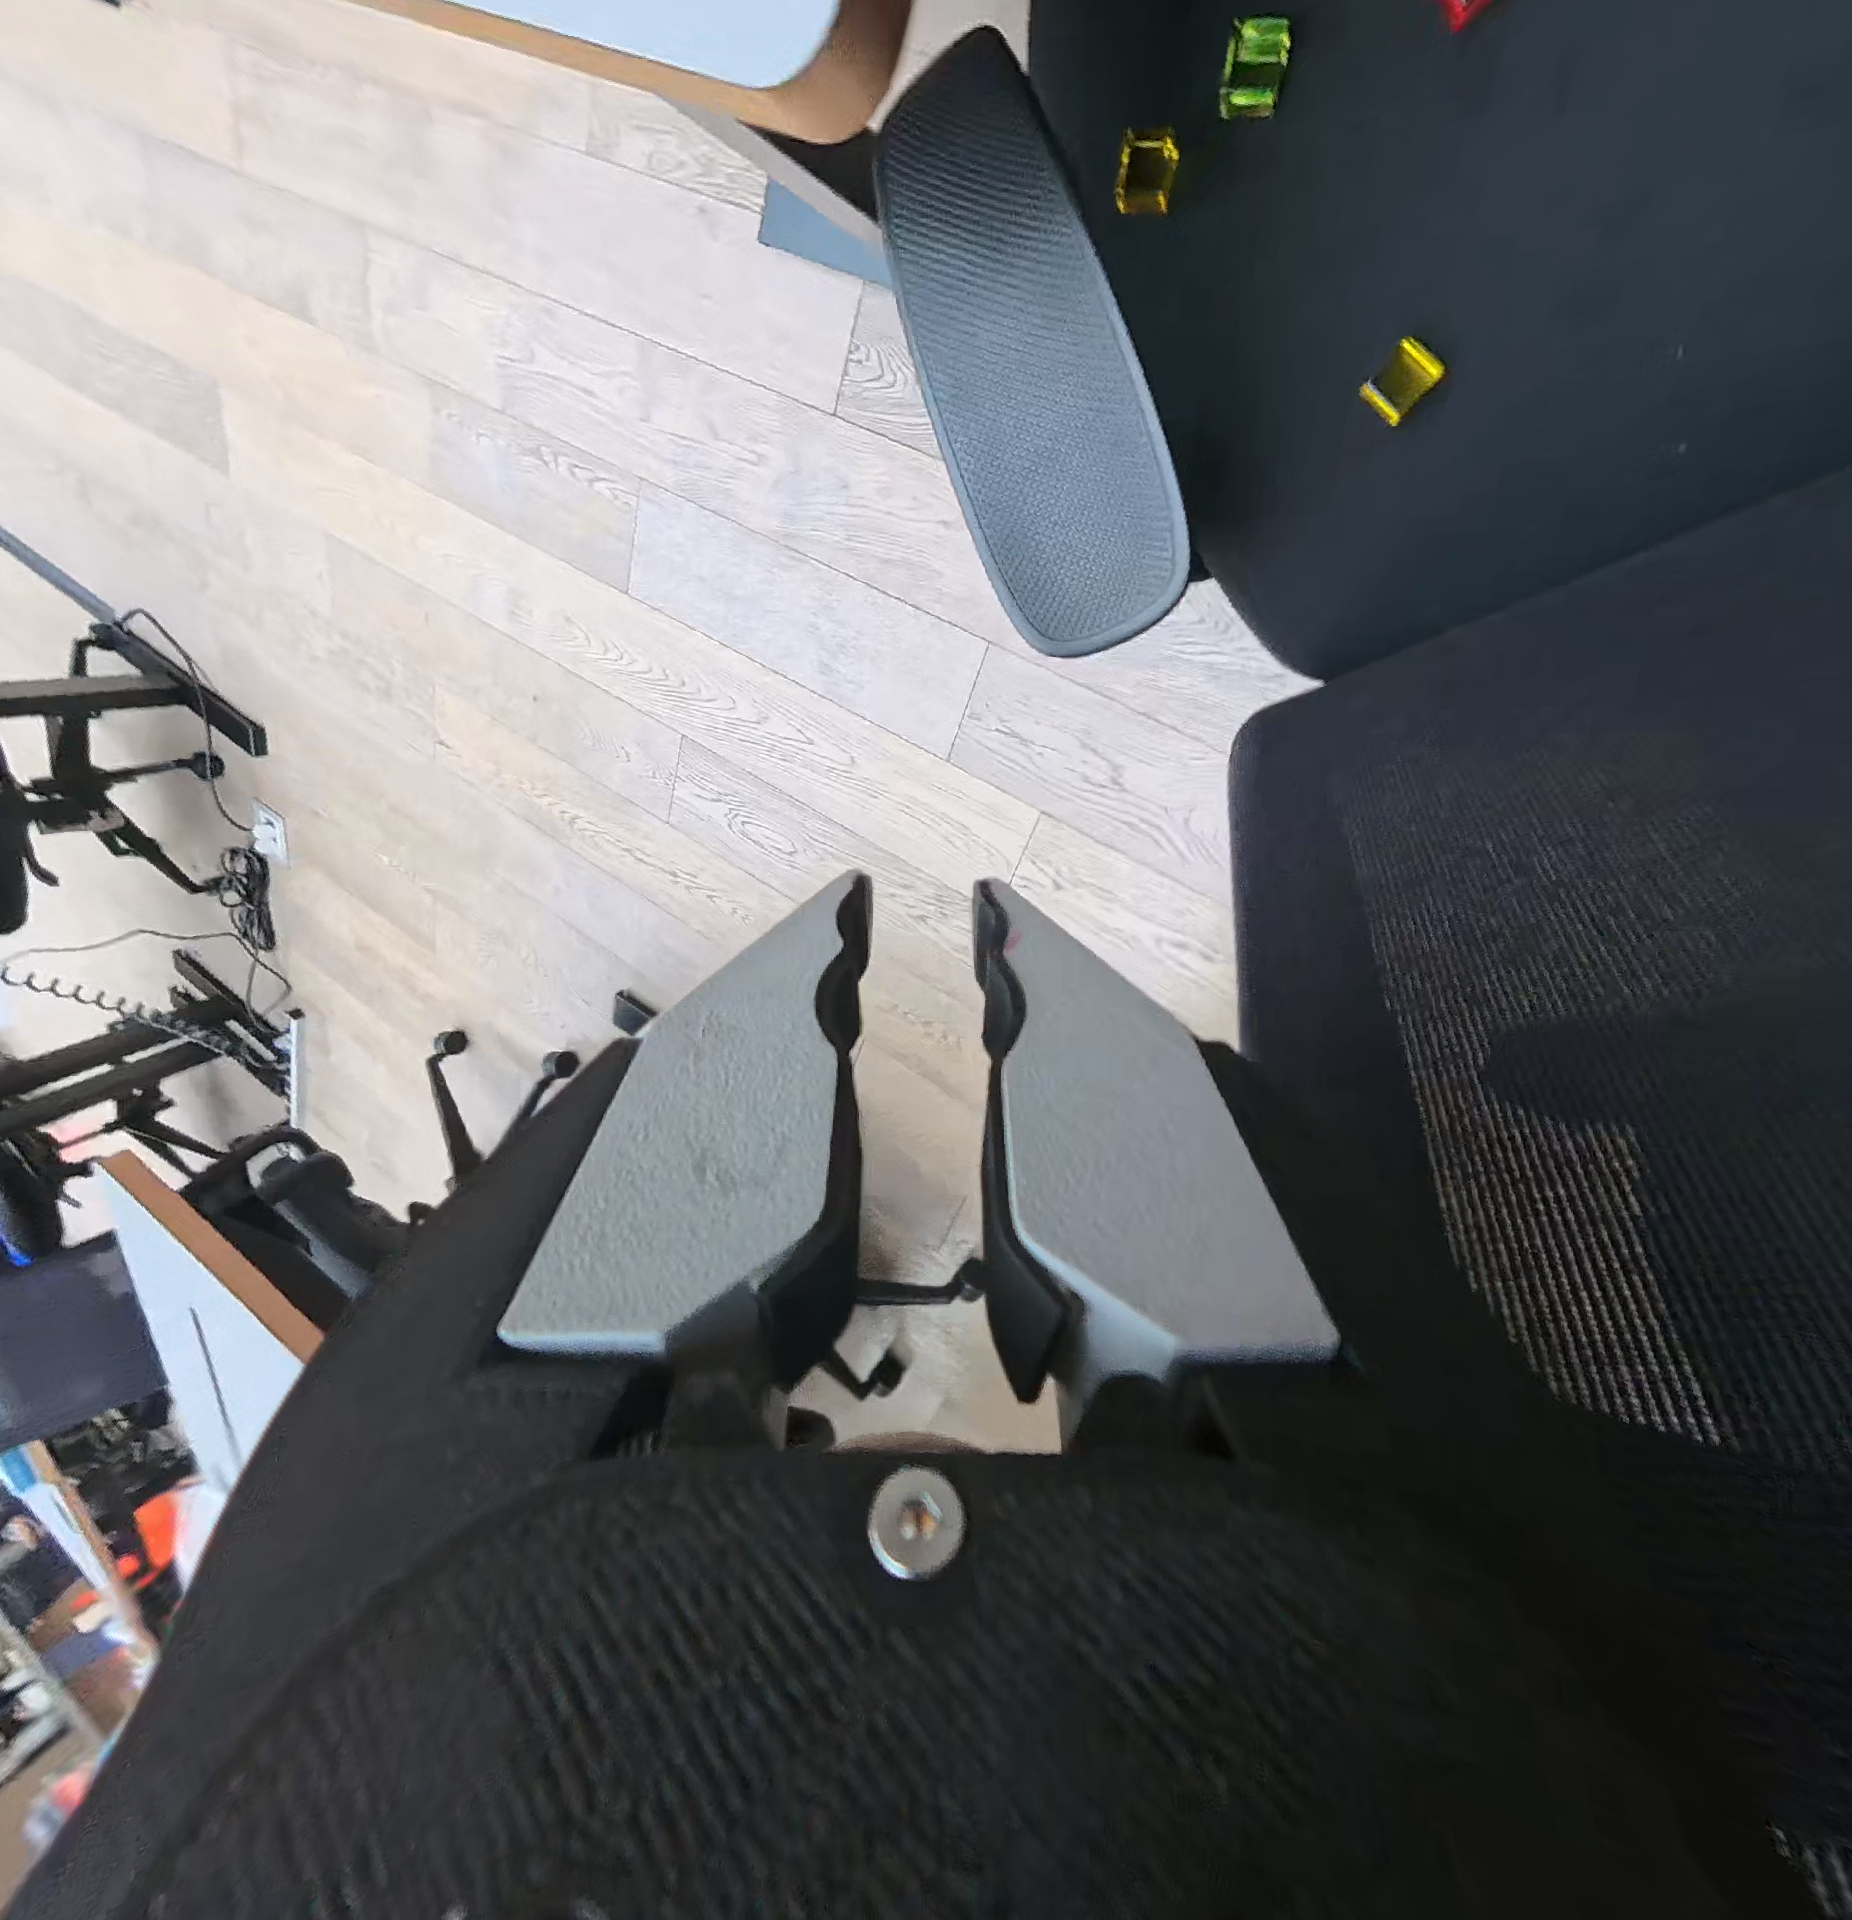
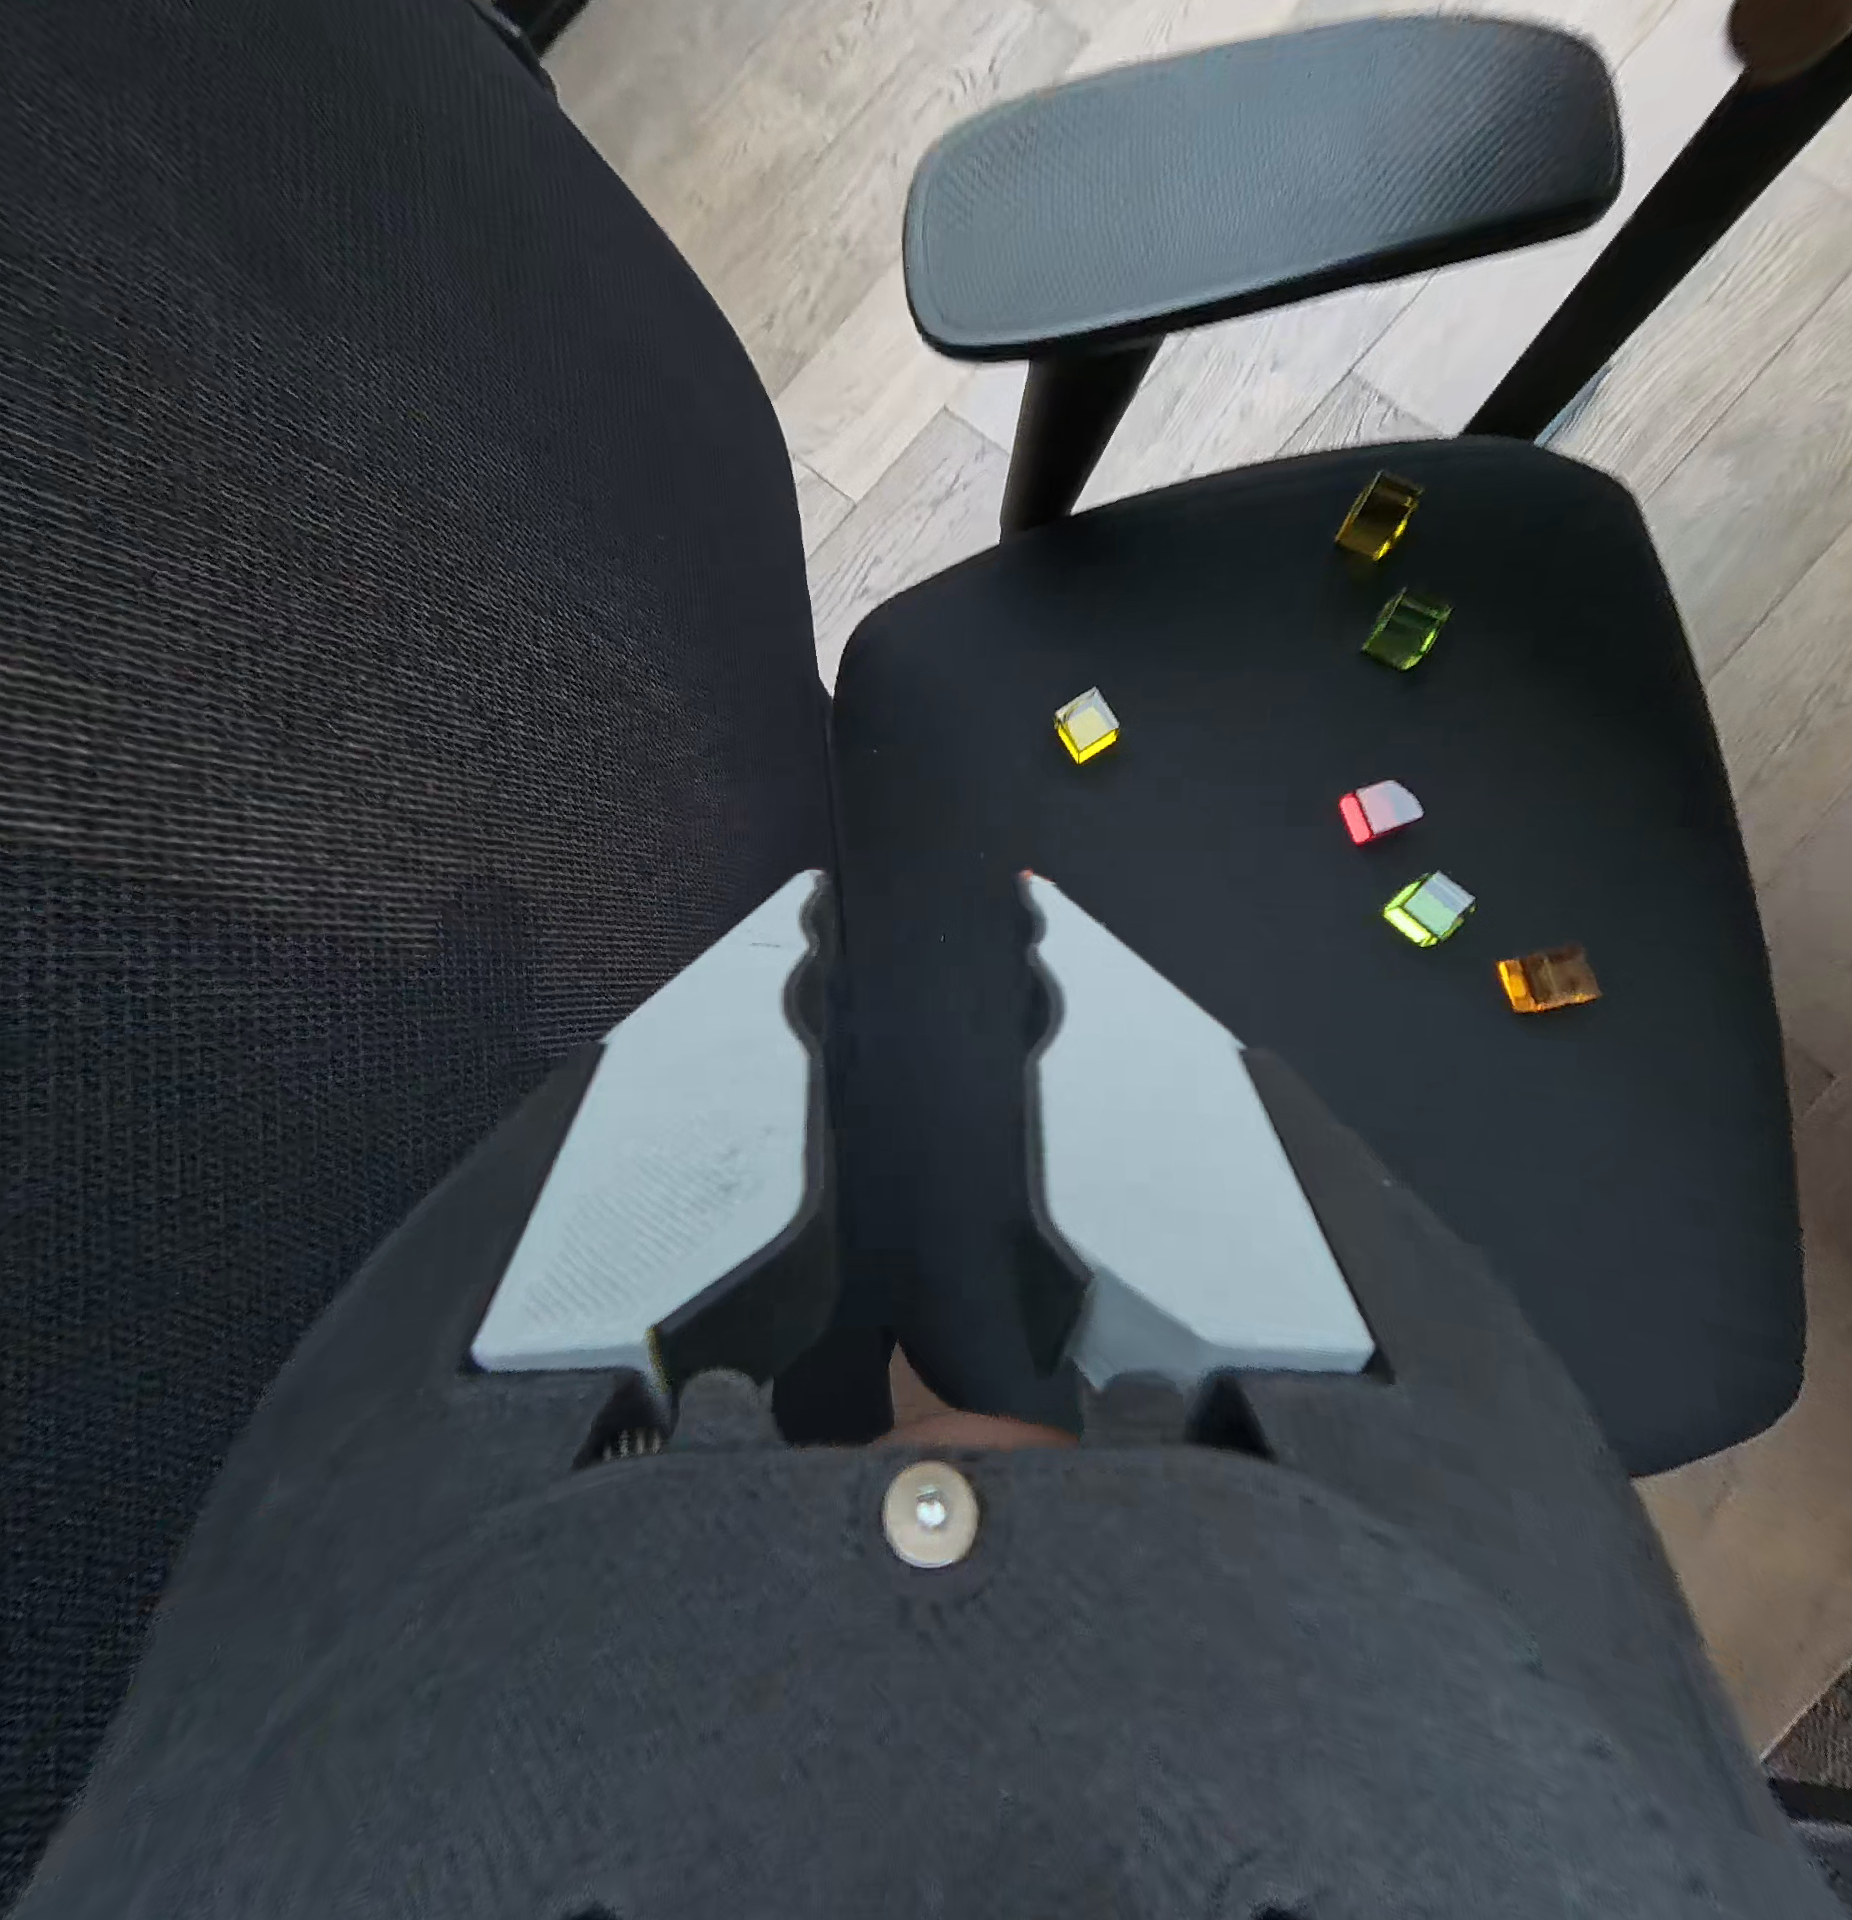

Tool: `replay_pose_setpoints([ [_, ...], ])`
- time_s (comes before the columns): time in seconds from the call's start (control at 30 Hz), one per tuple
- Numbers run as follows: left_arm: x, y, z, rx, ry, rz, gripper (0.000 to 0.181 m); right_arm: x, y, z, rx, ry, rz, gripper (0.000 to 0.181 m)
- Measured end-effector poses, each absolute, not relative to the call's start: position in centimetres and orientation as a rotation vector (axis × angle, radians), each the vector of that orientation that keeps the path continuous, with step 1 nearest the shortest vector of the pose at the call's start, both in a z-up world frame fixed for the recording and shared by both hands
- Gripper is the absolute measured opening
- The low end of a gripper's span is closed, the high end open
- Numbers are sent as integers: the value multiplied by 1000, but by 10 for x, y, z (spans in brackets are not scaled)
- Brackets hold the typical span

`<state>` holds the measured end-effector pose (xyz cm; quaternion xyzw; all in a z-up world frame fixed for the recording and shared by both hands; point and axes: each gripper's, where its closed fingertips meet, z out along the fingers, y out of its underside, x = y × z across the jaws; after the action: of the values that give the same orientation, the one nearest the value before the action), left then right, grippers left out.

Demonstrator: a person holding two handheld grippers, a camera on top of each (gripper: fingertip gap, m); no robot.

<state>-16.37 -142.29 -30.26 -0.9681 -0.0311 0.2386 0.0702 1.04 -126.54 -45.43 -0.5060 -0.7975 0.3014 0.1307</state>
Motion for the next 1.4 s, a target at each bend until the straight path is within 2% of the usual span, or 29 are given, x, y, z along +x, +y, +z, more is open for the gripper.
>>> replay_pose_setpoints([
  [0.13,-157,-1425,-306,-2929,-12,729,15,23,-1264,-477,-1548,-2390,814,53],
  [0.3,-149,-1424,-309,-2936,86,736,15,50,-1242,-522,-1553,-2524,588,66],
  [0.47,-142,-1424,-309,-2940,143,776,8,68,-1228,-566,-1567,-2613,490,63],
  [0.63,-147,-1425,-303,-2902,53,820,0,53,-1233,-605,-1344,-2686,407,53],
  [0.93,-145,-1427,-309,-2942,85,810,0,-52,-1253,-659,-1118,-2591,460,48],
  [1.13,-140,-1423,-308,-2920,31,769,0,-113,-1270,-705,-1002,-2663,417,52],
  [1.17,-139,-1424,-309,-2930,23,764,0,-119,-1271,-713,-993,-2677,407,50],
  [1.23,-137,-1427,-311,-2949,15,761,0,-123,-1274,-728,-976,-2723,380,29],
  [1.4,-134,-1426,-311,-2953,-9,747,0,-122,-1274,-734,-1002,-2741,389,27],
])
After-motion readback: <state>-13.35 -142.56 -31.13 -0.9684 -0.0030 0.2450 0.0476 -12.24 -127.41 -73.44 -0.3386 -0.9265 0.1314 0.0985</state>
